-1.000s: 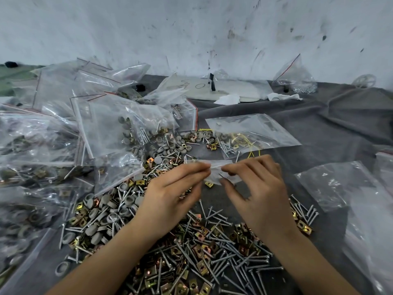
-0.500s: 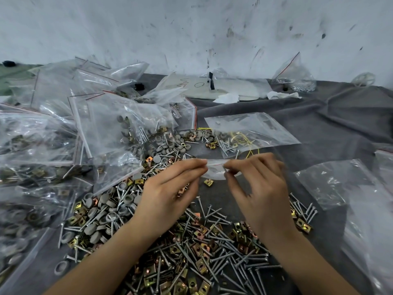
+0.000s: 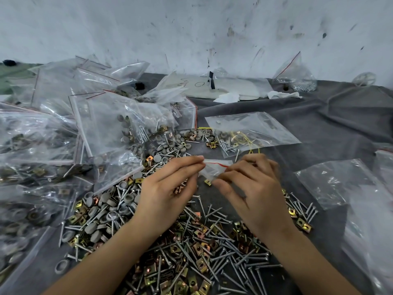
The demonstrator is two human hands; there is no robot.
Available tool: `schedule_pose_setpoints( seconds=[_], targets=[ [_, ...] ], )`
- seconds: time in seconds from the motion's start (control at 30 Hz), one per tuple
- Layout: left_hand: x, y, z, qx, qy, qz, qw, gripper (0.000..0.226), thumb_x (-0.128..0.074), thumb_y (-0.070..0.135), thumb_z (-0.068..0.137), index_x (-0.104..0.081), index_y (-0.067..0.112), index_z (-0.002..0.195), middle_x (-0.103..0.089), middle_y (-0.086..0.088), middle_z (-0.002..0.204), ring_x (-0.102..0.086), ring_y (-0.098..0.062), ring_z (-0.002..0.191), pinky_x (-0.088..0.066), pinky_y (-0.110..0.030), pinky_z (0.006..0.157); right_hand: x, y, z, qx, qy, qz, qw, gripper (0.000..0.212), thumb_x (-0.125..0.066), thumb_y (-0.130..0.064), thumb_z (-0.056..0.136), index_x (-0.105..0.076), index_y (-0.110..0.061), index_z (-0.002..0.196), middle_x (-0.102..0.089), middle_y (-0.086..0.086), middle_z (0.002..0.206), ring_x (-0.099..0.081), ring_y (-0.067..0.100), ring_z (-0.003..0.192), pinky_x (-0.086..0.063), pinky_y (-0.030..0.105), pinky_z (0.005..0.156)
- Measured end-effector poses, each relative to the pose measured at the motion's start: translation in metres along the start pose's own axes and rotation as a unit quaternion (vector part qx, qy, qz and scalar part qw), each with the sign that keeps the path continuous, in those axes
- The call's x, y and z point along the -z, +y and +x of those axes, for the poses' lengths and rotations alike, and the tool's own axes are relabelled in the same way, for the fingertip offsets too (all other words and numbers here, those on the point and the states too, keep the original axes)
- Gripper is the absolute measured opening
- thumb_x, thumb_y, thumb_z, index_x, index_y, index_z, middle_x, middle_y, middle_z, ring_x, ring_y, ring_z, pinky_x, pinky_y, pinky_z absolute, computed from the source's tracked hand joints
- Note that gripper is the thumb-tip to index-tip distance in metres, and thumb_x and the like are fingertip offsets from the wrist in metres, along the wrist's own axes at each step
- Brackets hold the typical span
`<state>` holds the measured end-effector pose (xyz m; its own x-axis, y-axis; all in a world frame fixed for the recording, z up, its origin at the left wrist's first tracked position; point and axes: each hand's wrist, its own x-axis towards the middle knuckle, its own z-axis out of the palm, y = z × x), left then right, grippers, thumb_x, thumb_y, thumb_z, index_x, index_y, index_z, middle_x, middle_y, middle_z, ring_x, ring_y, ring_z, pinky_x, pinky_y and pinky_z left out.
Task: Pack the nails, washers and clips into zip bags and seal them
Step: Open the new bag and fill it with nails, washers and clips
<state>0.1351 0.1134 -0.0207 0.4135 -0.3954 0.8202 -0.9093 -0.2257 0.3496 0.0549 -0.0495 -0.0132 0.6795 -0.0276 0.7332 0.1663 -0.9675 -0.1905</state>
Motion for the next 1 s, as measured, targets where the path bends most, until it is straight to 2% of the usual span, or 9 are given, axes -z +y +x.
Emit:
schedule_pose_setpoints(
  seconds=[0.17, 0.33, 0.47, 0.57, 0.67, 0.73, 0.8, 0.87, 1.0],
  targets=[
    [-0.001, 0.000, 0.000, 0.004, 0.006, -0.006, 1.000, 0.016, -0.063, 0.000, 0.086, -0.072, -0.002, 0.099, -0.069, -0.008, 0.108, -0.065, -0.011, 0.102, -0.048, -0.021, 0.093, 0.000, -0.003, 0.000, -0.020, -0.012, -0.038, 0.999, 0.040, -0.052, -0.045, 0.088, -0.070, -0.018, 0.111, -0.067, -0.004, 0.105, -0.049, 0.018, 0.105, -0.033, 0.033, 0.089],
    [0.000, 0.000, 0.000, 0.003, 0.008, -0.005, 1.000, 0.016, -0.063, 0.001, 0.087, -0.072, -0.001, 0.099, -0.068, -0.007, 0.109, -0.064, -0.009, 0.102, -0.047, -0.019, 0.093, 0.002, -0.003, -0.001, -0.017, 0.034, -0.049, 0.998, 0.036, -0.057, -0.036, 0.087, -0.065, -0.018, 0.118, -0.063, 0.000, 0.116, -0.048, 0.022, 0.116, -0.033, 0.038, 0.095],
    [-0.001, -0.001, 0.000, 0.019, 0.026, 0.000, 0.999, 0.016, -0.065, -0.001, 0.084, -0.073, 0.000, 0.098, -0.069, -0.007, 0.107, -0.065, -0.010, 0.101, -0.049, -0.021, 0.092, 0.004, -0.005, 0.001, -0.023, 0.064, -0.030, 0.997, 0.031, -0.056, -0.030, 0.088, -0.066, -0.013, 0.112, -0.060, 0.008, 0.119, -0.046, 0.025, 0.119, -0.035, 0.040, 0.099],
    [-0.001, -0.003, -0.001, 0.037, 0.044, 0.003, 0.998, 0.015, -0.068, -0.002, 0.085, -0.073, 0.000, 0.099, -0.069, -0.007, 0.107, -0.065, -0.009, 0.100, -0.049, -0.020, 0.091, 0.006, -0.006, 0.002, 0.009, 0.088, 0.021, 0.996, 0.020, -0.057, -0.020, 0.088, -0.069, -0.005, 0.094, -0.063, 0.010, 0.100, -0.054, 0.024, 0.097, -0.044, 0.032, 0.085],
    [-0.001, -0.003, 0.000, 0.045, 0.052, 0.003, 0.998, 0.017, -0.067, -0.004, 0.084, -0.073, 0.000, 0.099, -0.069, -0.006, 0.106, -0.065, -0.010, 0.099, -0.051, -0.023, 0.089, 0.001, -0.008, -0.001, 0.049, -0.023, 0.104, 0.993, 0.017, -0.056, -0.018, 0.087, -0.068, -0.006, 0.087, -0.064, 0.004, 0.086, -0.056, 0.016, 0.083, -0.047, 0.025, 0.077],
    [-0.002, -0.003, 0.000, 0.044, 0.051, 0.002, 0.998, 0.017, -0.067, -0.005, 0.084, -0.073, 0.000, 0.099, -0.069, -0.007, 0.107, -0.065, -0.010, 0.100, -0.051, -0.023, 0.090, -0.007, -0.010, -0.005, 0.033, -0.191, 0.099, 0.976, 0.027, -0.054, -0.029, 0.090, -0.067, -0.013, 0.107, -0.063, 0.001, 0.104, -0.055, 0.017, 0.100, -0.047, 0.030, 0.087],
    [-0.001, -0.002, 0.000, 0.040, 0.050, -0.001, 0.998, 0.017, -0.067, -0.005, 0.084, -0.073, 0.000, 0.099, -0.069, -0.006, 0.107, -0.065, -0.010, 0.101, -0.051, -0.023, 0.090, -0.018, -0.008, -0.011, 0.015, -0.320, 0.070, 0.945, 0.038, -0.045, -0.042, 0.096, -0.054, -0.028, 0.130, -0.051, -0.006, 0.132, -0.039, 0.014, 0.125, -0.036, 0.031, 0.104],
    [-0.001, -0.002, 0.000, 0.037, 0.048, 0.000, 0.998, 0.017, -0.066, -0.004, 0.084, -0.073, 0.000, 0.099, -0.069, -0.006, 0.107, -0.065, -0.009, 0.101, -0.050, -0.022, 0.090, -0.024, -0.004, -0.014, 0.016, -0.352, 0.072, 0.933, 0.039, -0.039, -0.045, 0.098, -0.049, -0.035, 0.135, -0.044, -0.014, 0.141, -0.030, 0.010, 0.132, -0.028, 0.031, 0.108],
    [-0.001, -0.001, 0.000, 0.036, 0.033, -0.001, 0.999, 0.017, -0.066, -0.004, 0.084, -0.073, 0.001, 0.099, -0.069, -0.005, 0.107, -0.064, -0.008, 0.102, -0.049, -0.020, 0.091, -0.025, -0.006, -0.013, 0.004, -0.321, 0.091, 0.943, 0.032, -0.042, -0.038, 0.098, -0.060, -0.029, 0.124, -0.054, -0.016, 0.130, -0.040, 0.010, 0.124, -0.034, 0.032, 0.102]
  ],
)
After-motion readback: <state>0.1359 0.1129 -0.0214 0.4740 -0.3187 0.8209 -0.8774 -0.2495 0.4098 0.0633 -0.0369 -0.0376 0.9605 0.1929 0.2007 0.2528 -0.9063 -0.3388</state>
